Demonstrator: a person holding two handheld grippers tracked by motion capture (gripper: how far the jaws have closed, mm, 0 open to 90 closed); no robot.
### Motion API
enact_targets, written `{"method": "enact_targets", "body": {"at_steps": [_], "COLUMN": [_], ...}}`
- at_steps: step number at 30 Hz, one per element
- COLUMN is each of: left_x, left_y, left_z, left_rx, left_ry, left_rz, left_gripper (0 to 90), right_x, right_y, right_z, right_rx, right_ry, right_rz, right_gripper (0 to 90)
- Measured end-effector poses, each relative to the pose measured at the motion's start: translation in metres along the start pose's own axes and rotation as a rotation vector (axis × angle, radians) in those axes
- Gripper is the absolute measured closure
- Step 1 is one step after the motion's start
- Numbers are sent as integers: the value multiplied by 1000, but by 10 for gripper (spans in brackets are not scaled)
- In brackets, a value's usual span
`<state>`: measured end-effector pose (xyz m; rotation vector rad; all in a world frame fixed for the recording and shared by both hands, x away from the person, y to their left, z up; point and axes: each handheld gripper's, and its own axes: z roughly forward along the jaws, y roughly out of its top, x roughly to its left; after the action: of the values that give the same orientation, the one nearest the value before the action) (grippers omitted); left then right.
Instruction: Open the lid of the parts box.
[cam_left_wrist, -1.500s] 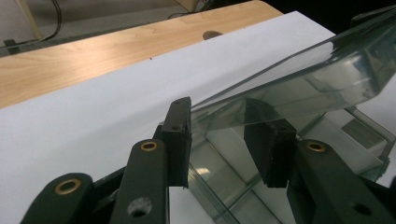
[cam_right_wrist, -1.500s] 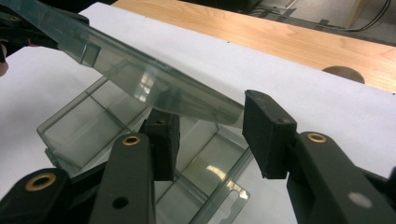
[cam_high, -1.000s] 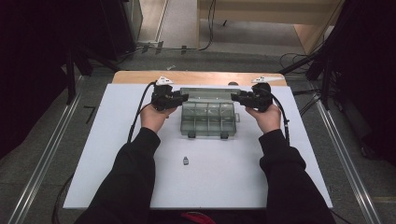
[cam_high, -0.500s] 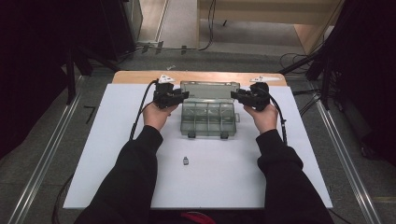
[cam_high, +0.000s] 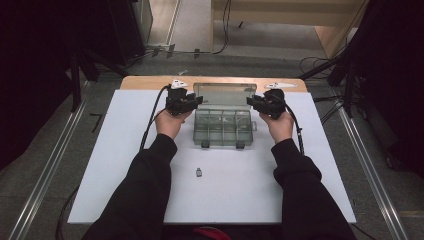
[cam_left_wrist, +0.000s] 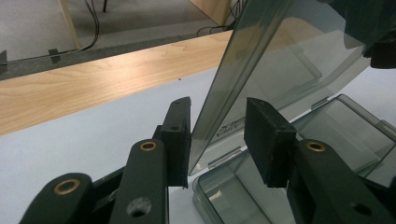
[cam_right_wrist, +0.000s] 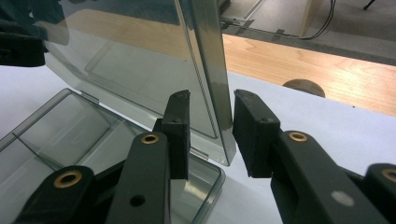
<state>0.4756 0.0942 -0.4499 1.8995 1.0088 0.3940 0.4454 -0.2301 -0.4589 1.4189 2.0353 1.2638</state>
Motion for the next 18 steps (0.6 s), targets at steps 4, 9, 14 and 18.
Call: {"method": "enact_targets", "body": {"at_steps": [4, 9, 14, 18], "left_x": [0, 0, -2, -1], "left_y": [-1, -2, -2, -4], "left_z": [2, 6, 9, 12], "left_rx": [-9, -22, -31, -39], "left_ry": [7, 24, 42, 49], "left_rz": [-6, -9, -4, -7], "left_gripper": [613, 613, 612, 612], "right_x": [-1, -2, -3, -3], "right_y": [-1, -2, -3, -4], "right_z": [3, 7, 11, 14], "right_rx": [-9, -16, -24, -32], "right_ry": [-7, -14, -25, -26], "right_rz": [5, 13, 12, 17], "right_gripper": [665, 675, 676, 676]}}
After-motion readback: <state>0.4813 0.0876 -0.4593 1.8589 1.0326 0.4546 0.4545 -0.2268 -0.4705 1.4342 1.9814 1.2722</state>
